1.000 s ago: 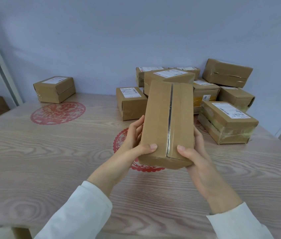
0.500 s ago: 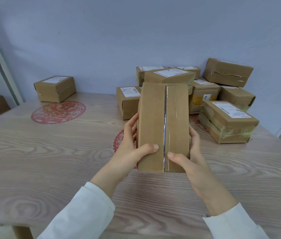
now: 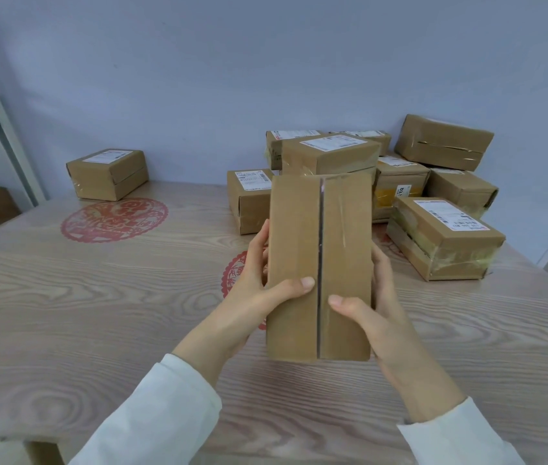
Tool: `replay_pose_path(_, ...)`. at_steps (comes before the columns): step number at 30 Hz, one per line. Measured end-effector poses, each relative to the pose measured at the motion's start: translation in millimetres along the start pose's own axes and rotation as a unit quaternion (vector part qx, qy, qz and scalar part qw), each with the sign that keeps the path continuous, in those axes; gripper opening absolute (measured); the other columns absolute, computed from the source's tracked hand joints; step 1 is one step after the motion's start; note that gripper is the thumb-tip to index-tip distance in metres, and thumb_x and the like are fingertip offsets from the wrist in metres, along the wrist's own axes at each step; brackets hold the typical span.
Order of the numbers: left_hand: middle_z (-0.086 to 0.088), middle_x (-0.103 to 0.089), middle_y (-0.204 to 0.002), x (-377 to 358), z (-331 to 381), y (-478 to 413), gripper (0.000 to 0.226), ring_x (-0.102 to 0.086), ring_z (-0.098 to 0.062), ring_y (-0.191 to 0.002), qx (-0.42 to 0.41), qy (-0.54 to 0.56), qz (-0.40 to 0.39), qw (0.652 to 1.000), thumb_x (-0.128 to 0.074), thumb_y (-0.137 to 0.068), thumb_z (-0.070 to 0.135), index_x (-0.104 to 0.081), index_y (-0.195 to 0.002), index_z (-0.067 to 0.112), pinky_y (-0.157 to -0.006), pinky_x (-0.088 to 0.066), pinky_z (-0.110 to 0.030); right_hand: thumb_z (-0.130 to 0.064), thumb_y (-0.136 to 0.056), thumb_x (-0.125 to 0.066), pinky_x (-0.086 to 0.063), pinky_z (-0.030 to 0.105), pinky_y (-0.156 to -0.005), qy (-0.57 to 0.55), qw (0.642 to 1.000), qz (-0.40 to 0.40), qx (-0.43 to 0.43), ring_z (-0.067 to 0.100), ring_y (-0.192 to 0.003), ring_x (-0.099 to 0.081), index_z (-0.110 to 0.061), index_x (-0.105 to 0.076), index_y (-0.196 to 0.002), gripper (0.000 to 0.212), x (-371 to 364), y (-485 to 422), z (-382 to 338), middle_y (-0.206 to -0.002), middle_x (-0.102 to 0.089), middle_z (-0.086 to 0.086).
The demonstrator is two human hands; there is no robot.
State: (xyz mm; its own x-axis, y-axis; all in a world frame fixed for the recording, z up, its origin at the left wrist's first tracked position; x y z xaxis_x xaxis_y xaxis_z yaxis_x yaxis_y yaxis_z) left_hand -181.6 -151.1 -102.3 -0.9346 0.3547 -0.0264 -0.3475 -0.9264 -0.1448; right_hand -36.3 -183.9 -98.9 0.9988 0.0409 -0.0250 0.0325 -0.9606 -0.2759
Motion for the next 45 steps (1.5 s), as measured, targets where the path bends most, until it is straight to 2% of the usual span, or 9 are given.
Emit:
replay_pose_path(2, 0.005, -0.053, -0.135, 2.3, -1.9, -0.9, 0.111, -0.056, -0.009, -0.119, 0.004, 0.009, 0.015, 1.000, -0.078, -0.048, 0.043, -0.024, -0.145, 0.039, -0.084, -0.054, -0.023, -0.042, -0.054, -0.071, -0.050, 0.023, -0.092, 0.009, 1.000, -0.005, 0.005, 0.001, -0.116, -0.054, -0.041, -0.027, -0.141, 0.098, -2.7, 1.2, -1.2, -0.132, -0.051, -0.016)
replay_pose_path(5, 0.006, -0.050, -0.137, 0.0, -2.4, -0.4, 0.111, -0.054, -0.010, -0.121, -0.001, -0.021, 0.007, 1.000, -0.079, -0.048, 0.043, -0.024, -0.144, 0.039, -0.093, -0.052, -0.029, -0.048, -0.056, -0.071, -0.048, 0.030, -0.095, -0.006, 1.000, 0.007, -0.001, 0.005, -0.118, -0.054, -0.041, -0.027, -0.141, 0.097, 1.1, -1.5, -1.6, -0.132, -0.052, -0.012)
replay_pose_path(11, 0.010, -0.044, -0.141, -3.7, -1.5, -0.7, 0.112, -0.049, -0.009, -0.126, 0.006, -0.064, -0.009, 0.998, -0.079, -0.050, 0.050, -0.019, -0.144, 0.047, -0.104, -0.045, -0.039, -0.049, -0.051, -0.068, -0.050, 0.022, -0.081, -0.010, 0.999, 0.047, 0.002, 0.000, -0.106, -0.059, -0.043, -0.035, -0.130, 0.087, 8.2, -3.4, -1.2, -0.119, -0.059, -0.014)
replay_pose_path(16, 0.010, -0.052, -0.134, -1.7, -0.2, -2.0, 0.107, -0.056, -0.007, -0.117, 0.025, -0.026, -0.005, 0.999, -0.076, -0.051, 0.052, -0.024, -0.144, 0.042, -0.090, -0.053, -0.025, -0.050, -0.052, -0.067, -0.049, 0.016, -0.084, 0.022, 0.999, 0.044, 0.021, -0.005, -0.109, -0.055, -0.045, -0.031, -0.127, 0.083, 5.0, -3.4, -6.9, -0.119, -0.055, -0.024)
replay_pose_path(23, 0.006, -0.051, -0.134, -2.6, -0.1, 0.5, 0.103, -0.055, -0.010, -0.119, 0.021, -0.055, -0.010, 0.998, -0.077, -0.050, 0.052, -0.028, -0.140, 0.042, -0.091, -0.054, -0.031, -0.052, -0.052, -0.069, -0.047, 0.035, -0.098, 0.001, 0.999, 0.038, 0.004, 0.008, -0.118, -0.054, -0.033, -0.025, -0.142, 0.101, 6.0, -7.3, -11.6, -0.130, -0.053, -0.009)
replay_pose_path(33, 0.010, -0.047, -0.136, -6.7, 8.2, 0.2, 0.112, -0.053, -0.009, -0.120, 0.011, -0.047, -0.003, 0.999, -0.075, -0.047, 0.054, -0.020, -0.143, 0.045, -0.094, -0.052, -0.035, -0.050, -0.051, -0.071, -0.049, 0.025, -0.085, 0.006, 0.999, 0.036, -0.017, 0.001, -0.104, -0.060, -0.035, -0.029, -0.138, 0.098, 10.2, -10.3, -13.0, -0.119, -0.057, -0.011)
replay_pose_path(37, 0.014, -0.043, -0.137, -9.6, 12.4, 0.1, 0.110, -0.049, -0.004, -0.121, -0.009, -0.069, -0.014, 0.997, -0.075, -0.047, 0.050, -0.018, -0.141, 0.048, -0.093, -0.051, -0.030, -0.039, -0.063, -0.068, -0.050, 0.022, -0.077, -0.016, 0.998, 0.054, -0.012, -0.001, -0.096, -0.063, -0.036, -0.036, -0.132, 0.076, 15.7, -13.4, -15.0, -0.117, -0.060, -0.011)
replay_pose_path(42, 0.015, -0.045, -0.139, -8.6, 16.9, -1.5, 0.114, -0.050, -0.005, -0.123, -0.008, -0.052, -0.005, 0.999, -0.076, -0.047, 0.061, -0.018, -0.144, 0.047, -0.096, -0.051, -0.034, -0.046, -0.055, -0.070, -0.051, 0.017, -0.075, 0.011, 0.998, 0.056, 0.015, -0.002, -0.098, -0.061, -0.036, -0.037, -0.127, 0.081, 12.3, -13.6, -17.8, -0.118, -0.058, -0.010)
replay_pose_path(45, 0.012, -0.051, -0.135, -4.1, 17.2, -1.6, 0.109, -0.055, -0.011, -0.120, -0.009, -0.040, 0.024, 0.999, -0.073, -0.046, 0.062, -0.024, -0.142, 0.045, -0.085, -0.055, -0.032, -0.055, -0.054, -0.067, -0.051, 0.015, -0.078, 0.040, 0.998, 0.036, 0.026, -0.006, -0.103, -0.058, -0.037, -0.030, -0.136, 0.092, 7.8, -11.3, -19.5, -0.116, -0.056, -0.021)
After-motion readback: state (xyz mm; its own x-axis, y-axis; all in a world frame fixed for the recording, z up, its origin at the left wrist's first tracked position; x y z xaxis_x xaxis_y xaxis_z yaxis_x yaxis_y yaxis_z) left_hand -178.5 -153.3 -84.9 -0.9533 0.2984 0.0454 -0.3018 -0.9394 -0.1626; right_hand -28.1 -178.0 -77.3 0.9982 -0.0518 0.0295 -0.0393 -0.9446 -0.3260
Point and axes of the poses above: each hand's wrist, its own y-axis away from the middle knuckle, its own x-axis out of the back of the hand, z = x × y, the point moved 7 cm from there along -y, towards the middle knuckle
